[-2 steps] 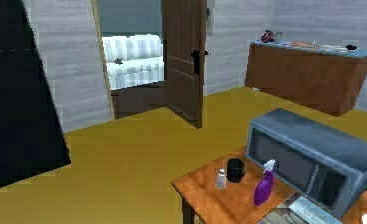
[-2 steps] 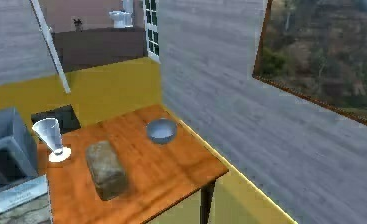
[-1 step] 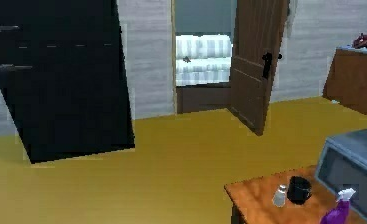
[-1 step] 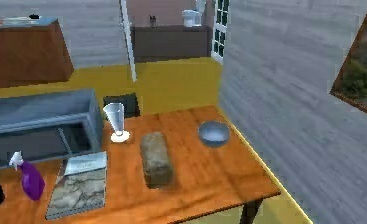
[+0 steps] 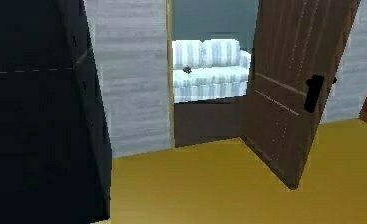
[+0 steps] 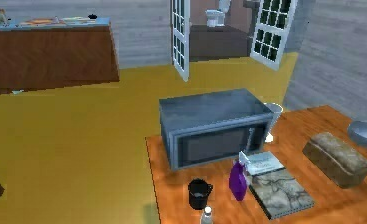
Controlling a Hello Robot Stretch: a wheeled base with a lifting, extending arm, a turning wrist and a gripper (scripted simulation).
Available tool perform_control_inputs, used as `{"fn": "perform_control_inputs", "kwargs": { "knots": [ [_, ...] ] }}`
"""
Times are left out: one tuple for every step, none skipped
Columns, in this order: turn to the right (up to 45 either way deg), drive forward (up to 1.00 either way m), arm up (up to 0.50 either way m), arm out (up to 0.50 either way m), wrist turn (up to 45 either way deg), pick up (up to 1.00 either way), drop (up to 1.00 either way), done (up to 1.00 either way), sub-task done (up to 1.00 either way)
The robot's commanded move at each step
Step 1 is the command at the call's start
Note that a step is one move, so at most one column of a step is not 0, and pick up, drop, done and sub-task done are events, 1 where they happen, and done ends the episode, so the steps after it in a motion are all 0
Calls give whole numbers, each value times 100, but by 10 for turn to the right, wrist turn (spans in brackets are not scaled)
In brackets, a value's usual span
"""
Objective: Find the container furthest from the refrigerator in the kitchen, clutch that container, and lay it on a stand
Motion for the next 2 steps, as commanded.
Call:
{"fn": "perform_control_inputs", "kwargs": {
  "knots": [
    [150, 0, 0, 0, 0, 0, 0, 0, 0],
    [0, 20, 0, 0, 0, 0, 0, 0, 0]
  ]
}}
